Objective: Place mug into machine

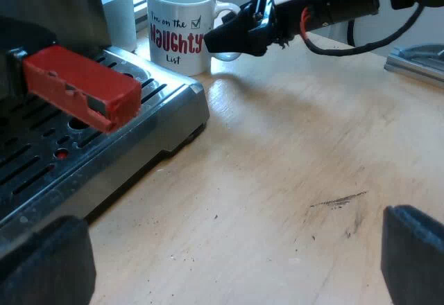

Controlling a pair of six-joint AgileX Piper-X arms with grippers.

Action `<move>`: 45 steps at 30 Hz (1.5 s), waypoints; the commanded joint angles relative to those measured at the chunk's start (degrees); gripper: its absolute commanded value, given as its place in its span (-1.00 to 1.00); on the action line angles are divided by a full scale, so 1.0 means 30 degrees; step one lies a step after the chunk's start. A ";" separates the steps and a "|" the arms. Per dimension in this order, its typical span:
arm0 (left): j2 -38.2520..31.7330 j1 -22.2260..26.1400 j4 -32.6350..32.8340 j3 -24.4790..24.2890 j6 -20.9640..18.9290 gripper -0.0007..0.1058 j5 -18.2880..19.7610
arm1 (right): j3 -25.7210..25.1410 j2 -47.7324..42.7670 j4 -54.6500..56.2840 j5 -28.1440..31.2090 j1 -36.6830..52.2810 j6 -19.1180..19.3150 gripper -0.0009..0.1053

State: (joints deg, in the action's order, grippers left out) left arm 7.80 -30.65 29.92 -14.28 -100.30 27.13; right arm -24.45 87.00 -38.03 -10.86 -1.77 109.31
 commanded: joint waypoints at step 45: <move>0.0031 -0.0108 -0.5067 0.3038 0.0097 0.61 -0.5440 | -0.1002 -2.0224 2.1461 0.7227 -1.2071 -0.3771 -0.98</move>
State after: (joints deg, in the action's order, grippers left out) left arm 7.86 -30.65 16.37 -5.13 -100.10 11.21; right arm -26.34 26.70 28.59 8.26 -37.08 98.43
